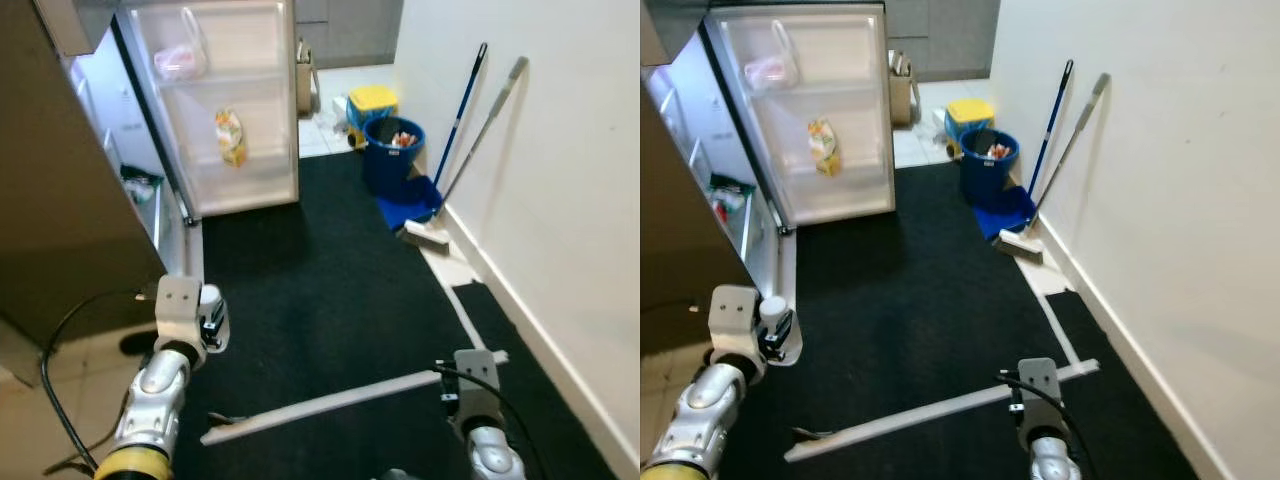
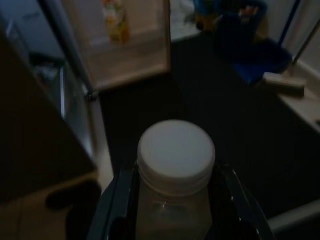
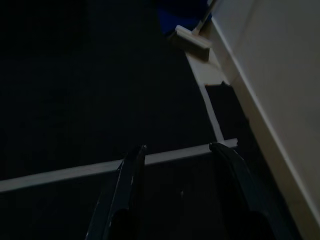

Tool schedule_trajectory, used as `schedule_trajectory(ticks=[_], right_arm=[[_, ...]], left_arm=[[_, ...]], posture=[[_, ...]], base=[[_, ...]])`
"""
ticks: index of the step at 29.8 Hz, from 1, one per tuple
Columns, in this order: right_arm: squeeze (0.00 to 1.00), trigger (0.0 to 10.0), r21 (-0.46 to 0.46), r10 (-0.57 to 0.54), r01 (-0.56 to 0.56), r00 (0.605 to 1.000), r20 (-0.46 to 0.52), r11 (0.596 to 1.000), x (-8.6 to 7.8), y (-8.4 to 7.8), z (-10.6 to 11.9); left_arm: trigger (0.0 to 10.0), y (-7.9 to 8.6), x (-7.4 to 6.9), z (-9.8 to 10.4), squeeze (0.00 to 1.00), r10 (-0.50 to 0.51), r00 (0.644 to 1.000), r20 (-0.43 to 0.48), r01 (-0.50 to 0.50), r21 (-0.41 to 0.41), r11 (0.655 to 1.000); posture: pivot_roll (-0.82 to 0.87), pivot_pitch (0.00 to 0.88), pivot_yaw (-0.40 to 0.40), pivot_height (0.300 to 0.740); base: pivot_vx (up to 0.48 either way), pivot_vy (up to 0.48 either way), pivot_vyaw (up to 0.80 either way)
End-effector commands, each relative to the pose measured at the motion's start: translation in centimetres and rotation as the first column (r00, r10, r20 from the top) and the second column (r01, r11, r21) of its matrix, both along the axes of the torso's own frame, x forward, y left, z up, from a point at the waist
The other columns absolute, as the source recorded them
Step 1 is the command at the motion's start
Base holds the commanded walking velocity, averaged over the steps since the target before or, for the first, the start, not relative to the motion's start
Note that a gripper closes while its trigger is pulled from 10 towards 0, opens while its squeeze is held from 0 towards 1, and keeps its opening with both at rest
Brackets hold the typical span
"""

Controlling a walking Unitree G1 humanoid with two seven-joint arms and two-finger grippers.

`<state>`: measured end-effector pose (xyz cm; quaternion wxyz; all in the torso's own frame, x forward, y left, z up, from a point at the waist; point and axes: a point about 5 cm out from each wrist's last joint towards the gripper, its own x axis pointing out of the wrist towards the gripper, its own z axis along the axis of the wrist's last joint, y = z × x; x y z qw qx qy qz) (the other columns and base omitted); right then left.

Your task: Restocking fridge

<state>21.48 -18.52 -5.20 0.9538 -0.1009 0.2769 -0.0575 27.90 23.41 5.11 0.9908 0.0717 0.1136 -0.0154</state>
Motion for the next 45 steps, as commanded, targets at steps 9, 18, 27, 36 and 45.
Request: schedule_trajectory(ticks=[9,18,27,36,45], right_arm=[[0.00,10.0,0.010,-0.021,0.021,1.000,-0.005,1.000,-0.16,-0.23,-0.11],[0.00,10.0,0.008,-0.021,0.021,1.000,-0.006,1.000,-0.17,-0.29,-0.12],[0.00,10.0,0.007,-0.021,0.021,1.000,-0.006,1.000,-0.19,-0.24,-0.13],[0.00,10.0,0.007,-0.022,0.022,1.000,-0.005,1.000,-0.16,-0.22,-0.12],[0.00,10.0,0.005,-0.025,0.025,1.000,-0.005,1.000,-0.12,-0.28,-0.09]], left_arm=[[10.0,-0.10,-0.03,0.04,0.00,-0.008,1.000,0.005,0.008,0.004,1.000],[10.0,-0.17,0.02,0.03,0.00,-0.011,1.000,0.005,0.011,0.003,1.000],[10.0,-0.19,0.03,-0.01,0.00,-0.012,1.000,0.004,0.012,0.003,1.000],[10.0,-0.21,0.08,0.01,0.00,-0.013,1.000,0.004,0.013,0.002,1.000],[10.0,-0.33,0.18,0.08,0.00,-0.018,1.000,0.008,0.018,-0.001,1.000]], posture=[[0.05,0.019,-0.009,0.740],[0.04,0.019,-0.008,0.740],[0.04,0.019,-0.008,0.740],[0.04,0.018,-0.006,0.740],[0.03,0.021,-0.006,0.740]], base=[[0.384,0.000,0.00],[0.381,0.000,0.00],[0.382,0.000,0.00],[0.382,0.000,0.00],[0.382,0.000,0.00]])
